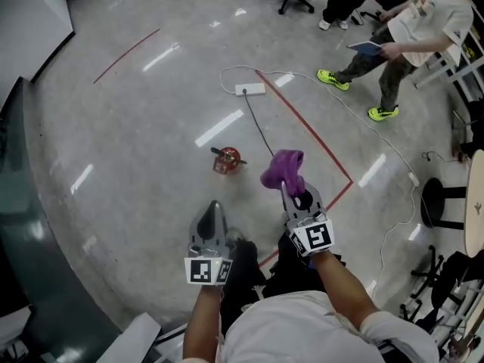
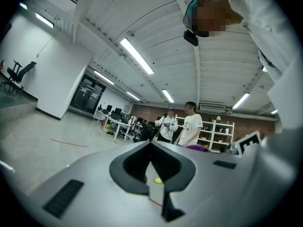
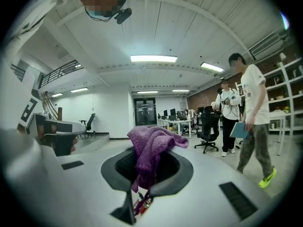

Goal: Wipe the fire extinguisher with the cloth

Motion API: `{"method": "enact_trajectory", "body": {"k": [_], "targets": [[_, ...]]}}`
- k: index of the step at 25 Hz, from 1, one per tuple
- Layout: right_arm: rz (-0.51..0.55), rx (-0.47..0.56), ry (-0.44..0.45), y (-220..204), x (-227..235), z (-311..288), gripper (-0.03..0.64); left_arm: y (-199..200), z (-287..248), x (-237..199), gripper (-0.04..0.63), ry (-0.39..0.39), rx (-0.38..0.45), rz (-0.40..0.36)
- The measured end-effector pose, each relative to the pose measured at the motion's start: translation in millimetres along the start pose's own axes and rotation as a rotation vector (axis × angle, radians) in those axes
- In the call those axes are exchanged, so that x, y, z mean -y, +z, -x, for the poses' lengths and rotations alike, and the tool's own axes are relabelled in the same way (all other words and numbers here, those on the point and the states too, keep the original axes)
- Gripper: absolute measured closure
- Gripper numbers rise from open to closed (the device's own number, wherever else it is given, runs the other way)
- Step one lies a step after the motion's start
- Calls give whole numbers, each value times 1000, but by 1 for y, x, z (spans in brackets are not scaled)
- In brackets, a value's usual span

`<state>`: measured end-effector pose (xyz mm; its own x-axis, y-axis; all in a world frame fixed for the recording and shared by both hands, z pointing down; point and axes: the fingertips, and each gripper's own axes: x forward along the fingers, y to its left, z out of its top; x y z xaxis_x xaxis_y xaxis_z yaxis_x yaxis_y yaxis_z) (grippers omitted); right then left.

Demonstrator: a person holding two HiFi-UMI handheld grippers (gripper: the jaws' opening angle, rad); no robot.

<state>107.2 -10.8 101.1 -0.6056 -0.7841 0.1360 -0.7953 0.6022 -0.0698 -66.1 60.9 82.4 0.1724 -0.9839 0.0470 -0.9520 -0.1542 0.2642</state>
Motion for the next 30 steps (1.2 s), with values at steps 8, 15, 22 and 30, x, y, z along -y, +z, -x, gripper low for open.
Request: {"method": "enact_trajectory", "body": {"k": [8, 15, 22, 30], "targets": [[7, -12, -34, -40, -7, -1, 568, -39, -22, -13, 591, 5, 5, -40], [23, -5, -33, -135, -8, -41, 568, -134, -40, -40, 591, -25, 15, -46], [70, 9, -60, -248, 0, -87, 568, -252, -67, -92, 591, -34, 15, -34], [250, 19, -116, -345, 9, -127, 568, -350, -101, -130, 591, -80, 69, -22]]}}
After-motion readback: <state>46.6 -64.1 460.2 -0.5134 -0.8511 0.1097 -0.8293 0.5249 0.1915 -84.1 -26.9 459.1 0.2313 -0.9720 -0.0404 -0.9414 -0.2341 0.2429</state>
